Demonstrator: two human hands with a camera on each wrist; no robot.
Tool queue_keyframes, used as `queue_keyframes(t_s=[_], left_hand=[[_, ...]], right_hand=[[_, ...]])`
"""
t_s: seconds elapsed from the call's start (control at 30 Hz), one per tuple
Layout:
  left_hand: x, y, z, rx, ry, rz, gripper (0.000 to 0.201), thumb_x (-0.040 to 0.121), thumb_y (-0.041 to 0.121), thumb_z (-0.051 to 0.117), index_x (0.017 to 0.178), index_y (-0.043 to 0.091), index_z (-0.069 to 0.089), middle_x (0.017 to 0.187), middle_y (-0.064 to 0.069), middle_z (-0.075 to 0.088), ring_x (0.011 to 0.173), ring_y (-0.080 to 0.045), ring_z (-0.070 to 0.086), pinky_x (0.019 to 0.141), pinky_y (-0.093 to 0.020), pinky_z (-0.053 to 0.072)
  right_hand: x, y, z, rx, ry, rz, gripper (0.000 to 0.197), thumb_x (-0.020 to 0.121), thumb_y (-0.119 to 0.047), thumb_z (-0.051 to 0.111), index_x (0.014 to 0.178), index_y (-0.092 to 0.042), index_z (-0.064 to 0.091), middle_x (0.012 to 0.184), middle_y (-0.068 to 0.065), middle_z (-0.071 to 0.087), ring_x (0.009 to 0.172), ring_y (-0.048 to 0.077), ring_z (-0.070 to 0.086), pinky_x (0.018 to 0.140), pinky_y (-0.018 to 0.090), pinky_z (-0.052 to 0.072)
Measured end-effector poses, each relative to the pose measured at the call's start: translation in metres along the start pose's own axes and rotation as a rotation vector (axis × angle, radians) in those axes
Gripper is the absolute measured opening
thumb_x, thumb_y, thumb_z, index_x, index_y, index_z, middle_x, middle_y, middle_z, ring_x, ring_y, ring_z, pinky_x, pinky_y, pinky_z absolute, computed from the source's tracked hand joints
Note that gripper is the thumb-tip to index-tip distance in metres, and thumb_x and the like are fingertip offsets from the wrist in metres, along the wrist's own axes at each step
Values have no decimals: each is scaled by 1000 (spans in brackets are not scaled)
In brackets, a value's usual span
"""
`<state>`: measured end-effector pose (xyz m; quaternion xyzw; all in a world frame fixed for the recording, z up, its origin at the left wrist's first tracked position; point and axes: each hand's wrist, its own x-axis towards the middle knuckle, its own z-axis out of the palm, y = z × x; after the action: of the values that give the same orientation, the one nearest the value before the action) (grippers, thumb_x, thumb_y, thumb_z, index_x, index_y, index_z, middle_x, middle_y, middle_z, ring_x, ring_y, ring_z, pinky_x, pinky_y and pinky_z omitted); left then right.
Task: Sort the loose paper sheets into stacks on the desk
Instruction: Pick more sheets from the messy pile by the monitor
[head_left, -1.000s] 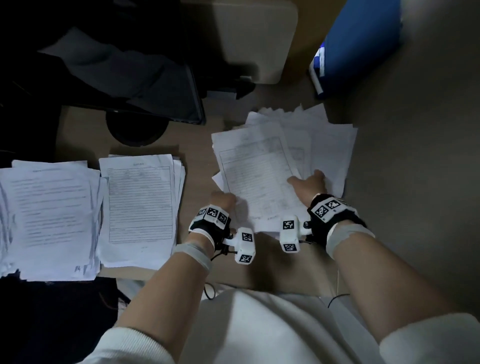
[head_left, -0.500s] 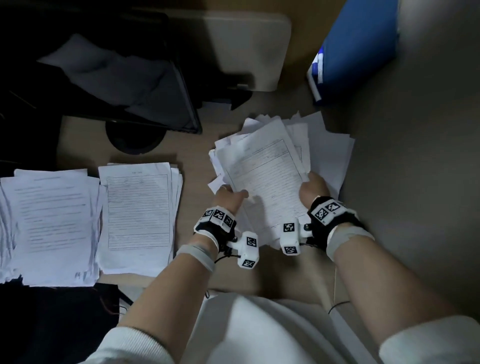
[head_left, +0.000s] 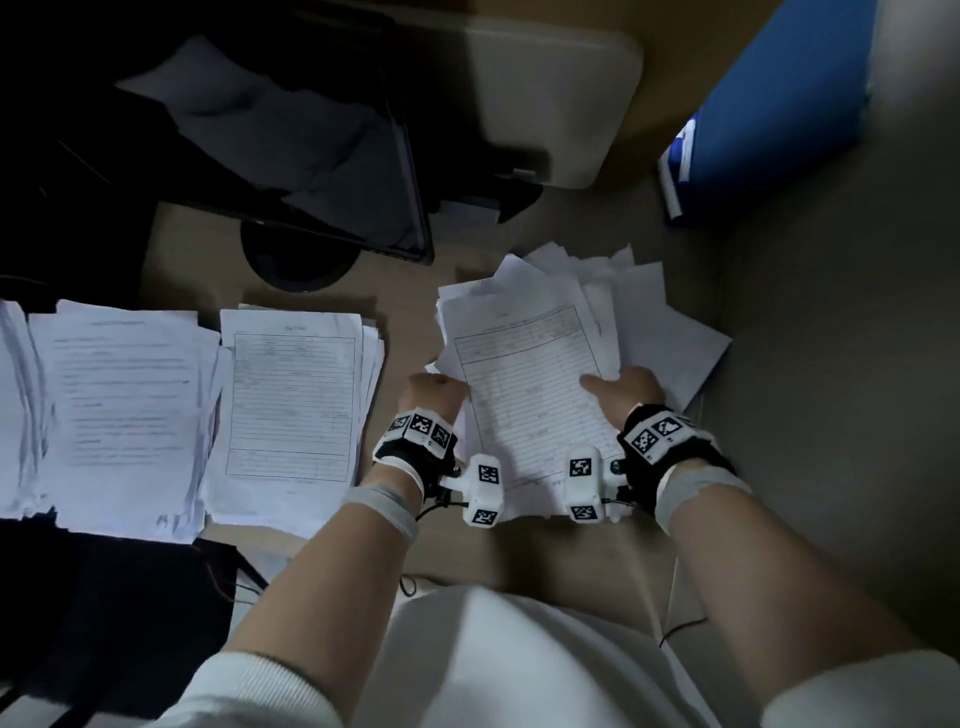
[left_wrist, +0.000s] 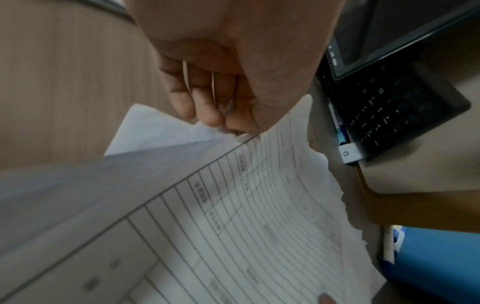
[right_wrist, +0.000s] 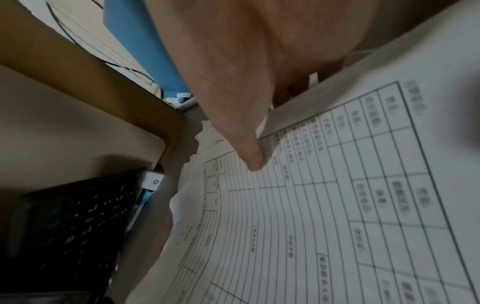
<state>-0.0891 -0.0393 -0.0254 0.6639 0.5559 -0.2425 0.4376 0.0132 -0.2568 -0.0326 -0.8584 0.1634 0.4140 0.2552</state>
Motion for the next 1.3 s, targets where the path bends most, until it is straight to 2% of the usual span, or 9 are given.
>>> queue_keyframes(t_s=[0.2,0.3,0.4,0.57,0.7,0.83,0.93,1.17,1.3], left_hand=[[14,13,-5,163,36,107,20,83,20,57,67,12,66,67,-3,65,64,-22,61,54,-22,40],[17,13,-4,74,2,133,14,78,16,58,81,8,69,78,-6,69,72,-24,64,66,-28,50],[25,-3,1,-156,-25,143,45,60,20,59,96,-7,63,90,-20,69,74,-27,63,63,-30,52],[-2,-22,1,-287,-7,152,56,77,6,63,130,0,47,115,-15,65,99,-33,64,81,-38,53],[-18,-29,-1,-392,-137,225,56,80,-5,57,134,10,56,121,-5,66,108,-28,61,85,-31,46],[-25,-36,-1,-457,-139,227,67,81,-6,57,143,16,45,128,2,56,117,-22,56,96,-34,43],[-22,-38,4,-357,-70,187,81,79,12,67,150,14,28,138,-2,47,120,-25,52,100,-38,41],[-23,-6,46,48,-89,293,53,88,22,63,137,7,48,132,-10,55,117,-26,56,92,-25,42],[-23,15,73,316,-82,373,68,88,31,65,148,15,39,151,-10,38,138,-31,36,110,-40,33]], right_hand=[[-6,-1,1,-113,127,-7,47,76,-58,61,90,-14,70,119,16,63,112,39,56,86,40,49],[-5,5,5,-75,94,-2,42,81,-48,64,99,-11,73,115,15,66,104,37,62,90,42,53],[-14,9,7,65,104,25,34,88,-35,65,104,-6,70,107,9,69,96,31,65,82,35,54],[-24,13,24,250,46,54,33,83,-29,72,103,-3,67,91,5,70,87,25,66,76,30,50],[-35,12,46,288,-75,93,74,78,-34,80,137,-4,46,132,7,59,114,25,58,96,33,47],[-47,16,51,244,-117,171,76,89,-27,72,146,4,32,141,20,50,126,35,50,87,36,45],[-52,30,46,302,-71,232,79,84,-21,78,146,2,35,138,17,54,125,35,52,95,38,48],[-68,77,23,345,37,435,47,75,-22,79,112,-1,60,97,13,70,78,28,66,79,38,56],[-69,97,24,408,-25,483,52,64,-29,83,100,1,60,81,12,65,75,30,65,82,45,57]])
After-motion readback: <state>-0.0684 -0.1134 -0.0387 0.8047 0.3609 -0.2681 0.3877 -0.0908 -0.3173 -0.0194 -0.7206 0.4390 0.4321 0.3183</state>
